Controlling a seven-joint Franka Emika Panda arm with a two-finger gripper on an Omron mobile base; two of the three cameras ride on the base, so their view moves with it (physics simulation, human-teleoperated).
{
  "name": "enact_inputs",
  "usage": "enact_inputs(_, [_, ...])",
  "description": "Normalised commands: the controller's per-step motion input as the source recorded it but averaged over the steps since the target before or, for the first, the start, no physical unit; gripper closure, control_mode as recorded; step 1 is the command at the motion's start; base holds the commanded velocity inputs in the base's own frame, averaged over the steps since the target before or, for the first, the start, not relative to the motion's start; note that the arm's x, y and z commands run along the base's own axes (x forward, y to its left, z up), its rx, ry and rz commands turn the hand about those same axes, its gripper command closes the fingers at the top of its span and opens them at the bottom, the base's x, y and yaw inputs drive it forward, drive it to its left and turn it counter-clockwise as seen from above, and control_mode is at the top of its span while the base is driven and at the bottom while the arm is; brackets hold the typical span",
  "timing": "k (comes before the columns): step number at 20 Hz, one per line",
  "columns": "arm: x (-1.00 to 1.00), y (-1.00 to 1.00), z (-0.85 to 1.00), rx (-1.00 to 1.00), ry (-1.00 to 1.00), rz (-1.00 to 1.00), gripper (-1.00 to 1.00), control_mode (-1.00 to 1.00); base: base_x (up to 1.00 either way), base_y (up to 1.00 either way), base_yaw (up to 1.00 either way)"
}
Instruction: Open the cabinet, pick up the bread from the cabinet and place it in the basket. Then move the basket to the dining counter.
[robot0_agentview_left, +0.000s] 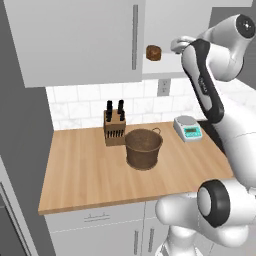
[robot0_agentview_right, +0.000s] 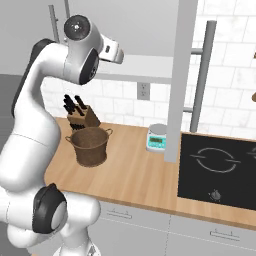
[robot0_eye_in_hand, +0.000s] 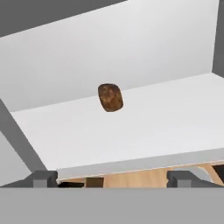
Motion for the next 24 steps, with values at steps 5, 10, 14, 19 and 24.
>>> enact_inputs(5, [0.60, 0.00, -0.02, 0.00, 0.05, 0.03, -1.00, -1.00, 0.00, 0.00, 0.00])
enact_inputs(10, [0.51, -0.01, -0.15, 0.00, 0.00, 0.11, -1.00, -1.00, 0.00, 0.00, 0.00])
enact_inputs(14, [0.57, -0.01, -0.23, 0.00, 0.01, 0.09, -1.00, -1.00, 0.00, 0.00, 0.00])
enact_inputs(19, [0.66, 0.00, -0.09, 0.00, 0.06, 0.00, -1.00, -1.00, 0.00, 0.00, 0.00])
enact_inputs(24, [0.46, 0.00, -0.01, 0.00, 0.02, 0.01, -1.00, -1.00, 0.00, 0.00, 0.00])
